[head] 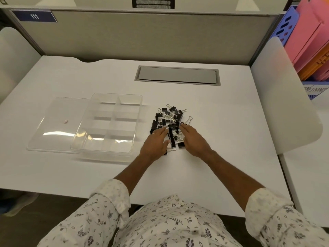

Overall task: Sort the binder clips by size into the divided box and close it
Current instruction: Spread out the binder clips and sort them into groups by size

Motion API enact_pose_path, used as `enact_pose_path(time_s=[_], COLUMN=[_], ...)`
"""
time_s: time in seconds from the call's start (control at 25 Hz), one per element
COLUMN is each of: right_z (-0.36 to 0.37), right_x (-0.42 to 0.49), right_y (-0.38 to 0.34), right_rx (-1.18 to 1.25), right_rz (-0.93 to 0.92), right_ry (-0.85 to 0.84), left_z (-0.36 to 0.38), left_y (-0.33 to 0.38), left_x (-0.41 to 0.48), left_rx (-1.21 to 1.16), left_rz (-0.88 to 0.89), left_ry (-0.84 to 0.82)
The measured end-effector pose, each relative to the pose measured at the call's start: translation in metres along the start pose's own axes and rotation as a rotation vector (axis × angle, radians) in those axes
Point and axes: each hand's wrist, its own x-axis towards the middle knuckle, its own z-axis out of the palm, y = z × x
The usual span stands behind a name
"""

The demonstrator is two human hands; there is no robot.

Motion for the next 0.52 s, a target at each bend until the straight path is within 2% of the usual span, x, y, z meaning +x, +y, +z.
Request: enact_pose_path(time_s=[0.12,0.24,0.36,0.52], right_z=[-0.001,-0.002,-0.006,-0.015], right_x=[-0.008,-0.021,-0.038,-0.059], right_y=[0.003,0.018,0.038,0.056], right_rx=[0.037,0.073,0.154,0.194], right_rz=[0.071,0.153,0.257,0.396], right_ry=[0.071,0.151,0.247,0.271], left_z=[-0.001,0.004,0.014,0.021], left_y=[0.009,0.018,0.021,0.025], left_x=[0.018,0.038,0.054,0.063], left_rx=[0.069,0.109,0.118,0.021], left_rz=[0.044,0.060,0.010,-0.080], left_ry=[0.018,-0.034,-0.115,-0.084])
